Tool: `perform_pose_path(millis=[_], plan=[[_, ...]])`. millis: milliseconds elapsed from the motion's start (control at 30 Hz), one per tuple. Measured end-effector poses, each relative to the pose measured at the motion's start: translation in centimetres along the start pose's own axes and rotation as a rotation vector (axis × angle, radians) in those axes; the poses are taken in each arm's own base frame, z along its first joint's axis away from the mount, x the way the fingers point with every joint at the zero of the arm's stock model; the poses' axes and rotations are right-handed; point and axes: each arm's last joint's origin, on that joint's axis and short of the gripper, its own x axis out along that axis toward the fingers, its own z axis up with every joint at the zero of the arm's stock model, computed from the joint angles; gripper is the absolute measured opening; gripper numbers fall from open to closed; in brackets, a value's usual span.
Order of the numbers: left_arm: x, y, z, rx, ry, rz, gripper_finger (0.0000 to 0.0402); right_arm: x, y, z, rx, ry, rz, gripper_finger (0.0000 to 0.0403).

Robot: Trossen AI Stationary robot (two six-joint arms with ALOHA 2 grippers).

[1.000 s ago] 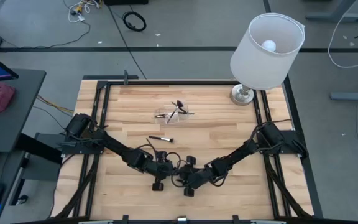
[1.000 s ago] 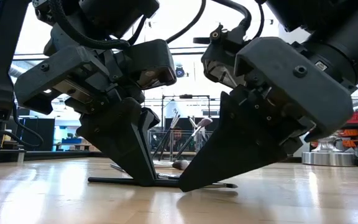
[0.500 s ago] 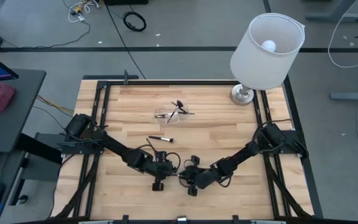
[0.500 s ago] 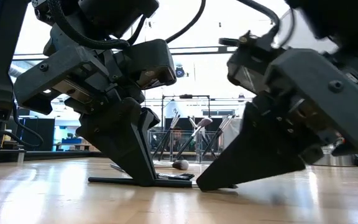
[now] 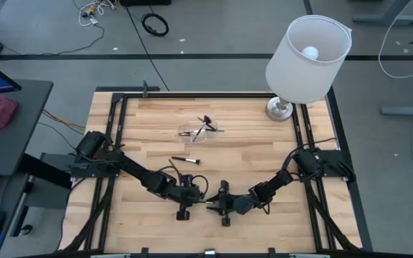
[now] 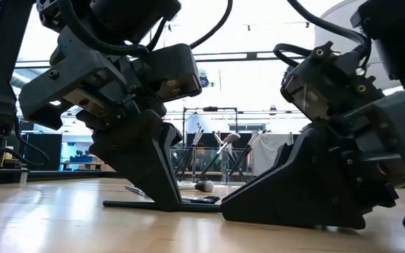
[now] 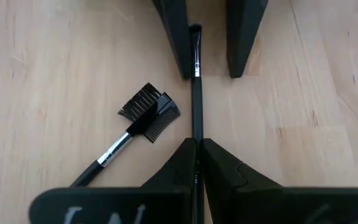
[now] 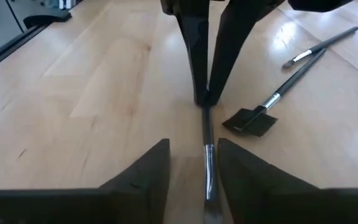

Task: Put items in baskets/containers
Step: Put the black eyeshadow brush into the transparent organizer

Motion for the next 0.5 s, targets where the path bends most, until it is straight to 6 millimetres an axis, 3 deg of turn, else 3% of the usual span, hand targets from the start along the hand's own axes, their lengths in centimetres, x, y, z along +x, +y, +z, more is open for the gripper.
perform_pose_path(millis=[233,500], plan=[[0.02,-0.05,0.10,0.000,-0.012,0.001,0.0021,0.07,-0.11,-0.12,-0.007,0.025,-0.018,0.0130],[0.06,-0.17,0.45,0.025,-0.053,-0.007,0.0021,0.08,-0.26,-0.13,-0.002,0.023,-0.031,0.0064]])
